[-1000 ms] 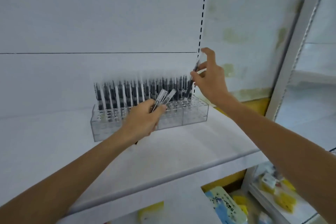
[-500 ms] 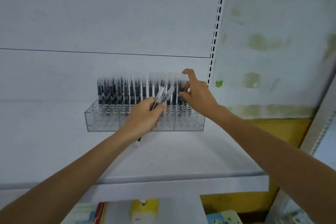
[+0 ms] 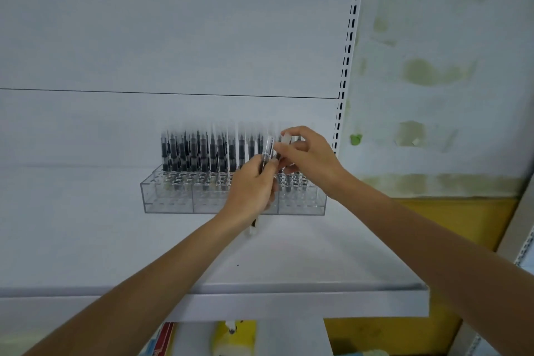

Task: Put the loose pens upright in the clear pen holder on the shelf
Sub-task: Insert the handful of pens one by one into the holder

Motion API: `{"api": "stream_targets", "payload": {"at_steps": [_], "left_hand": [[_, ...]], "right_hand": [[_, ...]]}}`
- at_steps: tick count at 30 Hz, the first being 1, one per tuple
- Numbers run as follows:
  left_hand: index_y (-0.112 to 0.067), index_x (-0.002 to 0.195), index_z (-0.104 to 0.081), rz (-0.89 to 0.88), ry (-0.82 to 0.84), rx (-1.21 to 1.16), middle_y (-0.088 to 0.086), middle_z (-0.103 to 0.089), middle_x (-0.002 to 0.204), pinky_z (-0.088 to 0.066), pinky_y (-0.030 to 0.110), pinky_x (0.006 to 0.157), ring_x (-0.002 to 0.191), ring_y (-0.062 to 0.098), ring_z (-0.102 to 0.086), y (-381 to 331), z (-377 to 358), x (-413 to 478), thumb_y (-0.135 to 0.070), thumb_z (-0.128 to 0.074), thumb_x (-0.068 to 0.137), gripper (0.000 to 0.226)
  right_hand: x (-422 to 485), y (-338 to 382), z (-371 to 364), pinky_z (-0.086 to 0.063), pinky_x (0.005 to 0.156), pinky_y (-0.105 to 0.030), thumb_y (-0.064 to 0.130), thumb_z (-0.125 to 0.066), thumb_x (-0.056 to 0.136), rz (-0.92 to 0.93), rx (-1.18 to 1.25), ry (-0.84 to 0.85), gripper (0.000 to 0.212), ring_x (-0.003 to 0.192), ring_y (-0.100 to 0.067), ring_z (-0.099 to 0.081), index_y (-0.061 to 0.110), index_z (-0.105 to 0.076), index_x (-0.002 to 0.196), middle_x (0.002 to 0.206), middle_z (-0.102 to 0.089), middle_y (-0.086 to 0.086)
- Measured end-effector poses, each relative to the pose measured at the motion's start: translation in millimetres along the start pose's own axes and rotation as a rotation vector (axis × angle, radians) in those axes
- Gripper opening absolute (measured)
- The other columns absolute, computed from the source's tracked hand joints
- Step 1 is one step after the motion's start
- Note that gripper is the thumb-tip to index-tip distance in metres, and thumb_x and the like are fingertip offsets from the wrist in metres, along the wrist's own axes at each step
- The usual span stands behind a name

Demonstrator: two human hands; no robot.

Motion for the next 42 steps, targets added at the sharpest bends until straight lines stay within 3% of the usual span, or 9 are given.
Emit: {"api": "stream_targets", "payload": {"at_steps": [7, 11, 15, 18, 25, 31, 34, 38, 42], "left_hand": [[-0.013, 0.079, -0.049, -0.025, 0.040, 0.058, 0.000, -0.053, 0.058, -0.032, 0.018, 0.036, 0.037, 0.008, -0.042, 1.6, 7.9, -3.5, -0.027, -0.039, 0.099, 0.027], [-0.014, 0.079, -0.053, -0.006, 0.051, 0.095, 0.001, -0.053, 0.058, -0.028, 0.018, 0.036, 0.033, 0.005, -0.037, 11.2, 21.0, -7.2, -0.025, -0.044, 0.097, 0.023], [-0.012, 0.081, -0.059, -0.025, 0.008, 0.223, -0.004, -0.053, 0.057, -0.031, 0.017, 0.043, 0.040, 0.004, -0.040, 13.6, 34.2, -9.2, -0.029, -0.044, 0.097, 0.027], [-0.015, 0.077, -0.060, -0.018, -0.012, 0.243, -0.005, -0.052, 0.057, -0.030, 0.014, 0.044, 0.042, 0.004, -0.040, 16.4, 42.5, -11.1, -0.030, -0.041, 0.097, 0.032], [-0.016, 0.072, -0.058, -0.007, -0.043, 0.224, -0.004, -0.050, 0.054, -0.027, 0.012, 0.041, 0.035, -0.001, -0.039, 19.8, 51.8, -13.0, -0.031, -0.041, 0.097, 0.034], [-0.013, 0.074, -0.057, -0.005, -0.003, 0.160, -0.003, -0.048, 0.054, -0.027, 0.014, 0.037, 0.035, 0.001, -0.036, 17.2, 41.6, -13.8, -0.026, -0.043, 0.098, 0.031], [-0.013, 0.074, -0.055, -0.032, 0.004, 0.117, -0.002, -0.048, 0.053, -0.026, 0.014, 0.036, 0.033, 0.002, -0.035, 10.1, 35.0, -12.8, -0.022, -0.042, 0.098, 0.029], [-0.017, 0.076, -0.055, -0.133, 0.000, 0.106, -0.001, -0.050, 0.056, -0.029, 0.012, 0.038, 0.035, 0.000, -0.039, -4.9, 14.0, -14.3, -0.023, -0.039, 0.099, 0.029], [-0.020, 0.080, -0.055, -0.132, 0.044, 0.038, -0.001, -0.051, 0.059, -0.034, 0.015, 0.040, 0.040, 0.002, -0.042, -9.4, -4.5, -15.4, -0.022, -0.038, 0.100, 0.026]], "right_hand": [[8.6, 33.7, 35.9, -0.058, 0.068, -0.045, 0.008, -0.069, 0.084, 0.138, 0.045, -0.243, 0.038, 0.056, -0.018, -0.067, 0.018, -0.047, 0.113, 0.072, -0.067, -0.008], [15.0, 55.2, 59.9, -0.058, 0.058, -0.025, 0.006, -0.066, 0.085, 0.369, -0.178, -0.424, 0.035, 0.064, -0.022, -0.064, 0.011, -0.046, 0.113, 0.077, -0.064, -0.017], [20.7, 47.3, 53.6, -0.050, 0.060, -0.012, 0.006, -0.062, 0.087, 0.467, -0.435, -0.390, 0.035, 0.060, -0.008, -0.055, 0.006, -0.045, 0.118, 0.075, -0.059, -0.009], [21.5, 34.3, 44.3, -0.039, 0.060, -0.005, 0.007, -0.060, 0.089, 0.486, -0.545, -0.347, 0.036, 0.063, -0.013, -0.053, 0.004, -0.044, 0.121, 0.076, -0.059, -0.008], [19.1, 8.6, 23.2, -0.052, 0.065, -0.042, 0.009, -0.058, 0.091, 0.391, -0.707, -0.135, 0.032, 0.064, -0.038, -0.059, 0.006, -0.044, 0.120, 0.069, -0.062, -0.023], [13.0, 3.0, 27.3, -0.048, 0.064, -0.033, 0.020, -0.054, 0.094, 0.329, -0.828, -0.231, 0.038, 0.058, -0.022, -0.053, 0.015, -0.045, 0.130, 0.065, -0.059, -0.009], [0.9, 14.3, 25.0, -0.048, 0.066, -0.032, 0.024, -0.056, 0.093, 0.326, -0.698, -0.263, 0.030, 0.065, -0.020, -0.056, 0.014, -0.052, 0.121, 0.070, -0.061, -0.005], [-22.0, 19.2, -6.8, -0.045, 0.059, -0.014, 0.035, -0.061, 0.088, 0.227, -0.340, -0.027, 0.018, 0.061, -0.003, -0.054, 0.017, -0.061, 0.084, 0.068, -0.059, 0.007], [-25.9, 11.3, -8.9, -0.050, 0.065, -0.033, 0.025, -0.062, 0.089, 0.131, -0.188, 0.045, 0.026, 0.063, -0.012, -0.058, 0.013, -0.060, 0.065, 0.063, -0.060, 0.002]]}}
Point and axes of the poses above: each hand's wrist, its own x-axis towards the middle knuckle, its own z-axis out of the back of the hand, y = z × x, the point moved 6 cm from there along x, towards the middle knuckle
